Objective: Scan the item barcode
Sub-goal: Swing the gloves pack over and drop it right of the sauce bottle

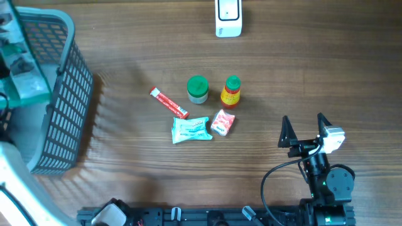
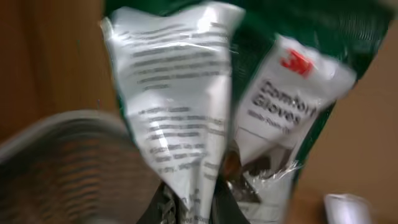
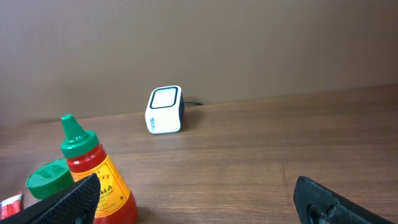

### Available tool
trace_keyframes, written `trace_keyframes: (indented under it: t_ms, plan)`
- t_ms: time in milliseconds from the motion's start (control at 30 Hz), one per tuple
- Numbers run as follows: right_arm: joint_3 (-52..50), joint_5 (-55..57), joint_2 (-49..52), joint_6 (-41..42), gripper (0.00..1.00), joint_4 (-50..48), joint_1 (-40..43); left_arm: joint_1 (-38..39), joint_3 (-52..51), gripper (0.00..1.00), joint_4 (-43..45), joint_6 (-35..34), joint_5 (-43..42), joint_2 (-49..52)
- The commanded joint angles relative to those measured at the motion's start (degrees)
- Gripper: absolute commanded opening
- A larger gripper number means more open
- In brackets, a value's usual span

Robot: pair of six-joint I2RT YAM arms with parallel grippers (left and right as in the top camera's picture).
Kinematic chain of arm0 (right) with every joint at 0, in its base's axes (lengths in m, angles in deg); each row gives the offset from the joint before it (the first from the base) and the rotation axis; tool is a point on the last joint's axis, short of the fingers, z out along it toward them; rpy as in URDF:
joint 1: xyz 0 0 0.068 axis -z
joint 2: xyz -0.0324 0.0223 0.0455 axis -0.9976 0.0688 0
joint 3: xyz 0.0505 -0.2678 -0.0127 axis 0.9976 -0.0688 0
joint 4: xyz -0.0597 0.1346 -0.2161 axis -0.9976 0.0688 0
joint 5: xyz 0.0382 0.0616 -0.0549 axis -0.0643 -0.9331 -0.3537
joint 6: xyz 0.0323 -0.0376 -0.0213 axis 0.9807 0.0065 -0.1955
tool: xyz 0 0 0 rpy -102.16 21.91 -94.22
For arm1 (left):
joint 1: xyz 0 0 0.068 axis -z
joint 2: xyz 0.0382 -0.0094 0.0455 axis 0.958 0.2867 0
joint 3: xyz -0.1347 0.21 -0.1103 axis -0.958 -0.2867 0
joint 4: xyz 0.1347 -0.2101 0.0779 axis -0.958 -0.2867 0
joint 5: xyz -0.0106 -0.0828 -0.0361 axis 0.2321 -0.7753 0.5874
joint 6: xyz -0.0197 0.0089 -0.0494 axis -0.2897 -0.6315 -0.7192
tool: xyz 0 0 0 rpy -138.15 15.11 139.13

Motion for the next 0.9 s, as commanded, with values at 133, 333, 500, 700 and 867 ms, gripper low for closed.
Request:
trace_keyframes:
  t_ms: [133, 333, 500, 700, 867]
  plan:
    - [-0.02, 0.79, -0.11, -0.7, 1.0, -0.24, -0.33, 11.82, 0.63, 0.04, -14.53, -20.59, -14.58, -4.9]
    - [-0.04, 0.79, -0.11, -0.7, 1.0, -0.24, -0.33, 31.28, -0.66, 0.04, -17.33, -15.78, -10.69, -2.73]
    - [-0.04, 0.79, -0.11, -0.7, 1.0, -0.24, -0.33, 43.71, -0.66, 0.04, -18.01, -15.8, 1.6, -0.9]
    - [-0.04, 0.79, -0.09, -0.7, 1.0, -0.24, -0.33, 54.6, -0.68, 0.04, -24.09, -15.8, 13.6, 1.49]
    - [-0.04, 0.79, -0.11, -0.7, 1.0, -0.24, -0.33, 60.61, -1.33, 0.04, -27.96, -16.02, 19.98, 3.39]
